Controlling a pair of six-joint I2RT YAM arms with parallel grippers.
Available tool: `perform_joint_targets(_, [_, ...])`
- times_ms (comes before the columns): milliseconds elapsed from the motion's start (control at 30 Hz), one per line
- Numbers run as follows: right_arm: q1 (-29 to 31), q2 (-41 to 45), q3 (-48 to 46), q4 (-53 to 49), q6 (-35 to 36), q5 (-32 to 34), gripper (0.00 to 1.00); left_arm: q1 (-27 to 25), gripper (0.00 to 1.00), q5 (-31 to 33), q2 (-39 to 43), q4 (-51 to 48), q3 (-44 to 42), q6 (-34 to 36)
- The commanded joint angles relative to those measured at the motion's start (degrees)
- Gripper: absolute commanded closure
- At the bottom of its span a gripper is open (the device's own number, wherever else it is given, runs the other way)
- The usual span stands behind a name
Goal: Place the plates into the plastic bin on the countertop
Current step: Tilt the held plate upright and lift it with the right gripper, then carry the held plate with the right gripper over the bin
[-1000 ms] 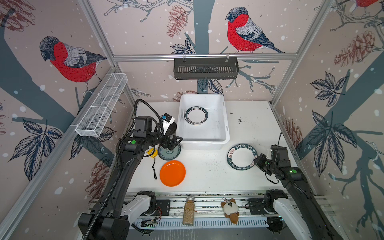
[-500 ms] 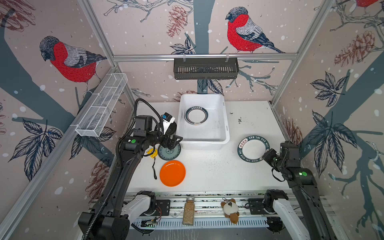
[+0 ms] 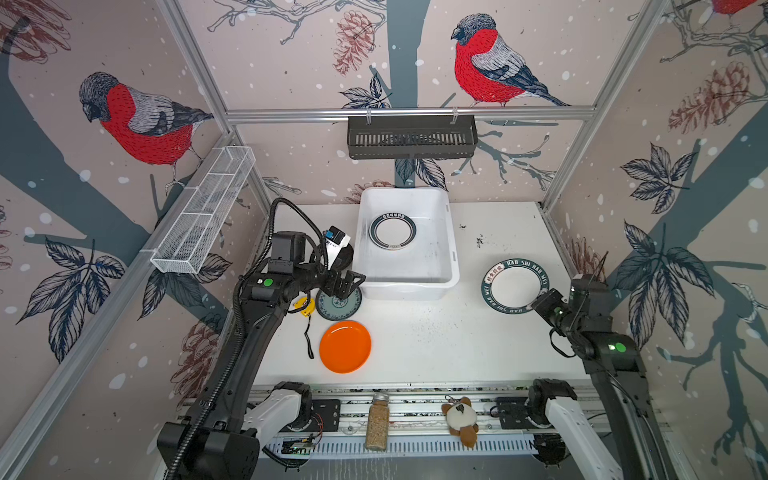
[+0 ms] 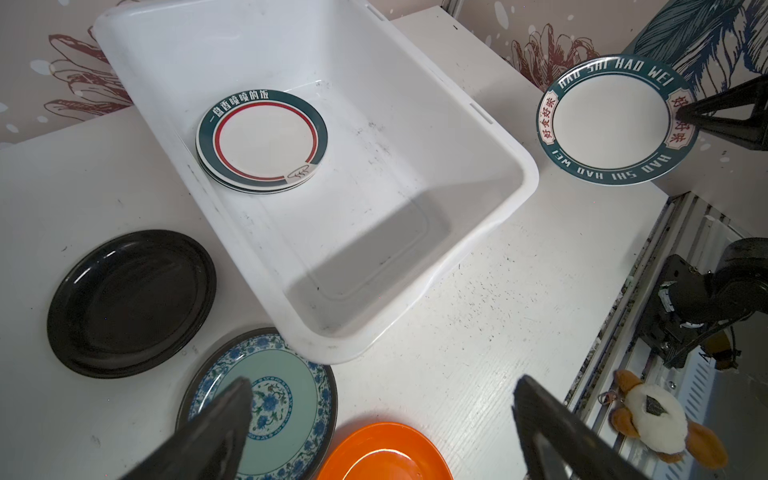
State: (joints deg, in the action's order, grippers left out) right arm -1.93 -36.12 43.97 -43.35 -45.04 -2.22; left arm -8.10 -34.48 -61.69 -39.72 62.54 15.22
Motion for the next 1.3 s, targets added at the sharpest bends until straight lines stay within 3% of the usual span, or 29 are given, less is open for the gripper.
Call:
perform_joint_targets(0, [0.0, -0.42, 1.41, 2.9, -0.14, 0.46, 0.99, -0.08, 0.03, -0.72, -0.27, 1.26, -0.15, 1.19])
perform_joint_targets(667, [2.61, -14.01, 16.98, 9.9, 1.28, -3.34, 0.99, -0.08, 0.03, 0.04, 0.68, 0.75, 0.64, -0.02])
perform_joint_targets(1267, [27.62, -35.34, 31.44, 21.9, -2.69, 6.47, 0.98, -0.08, 0.03, 3.66, 1.06, -0.79, 5.4, -2.01])
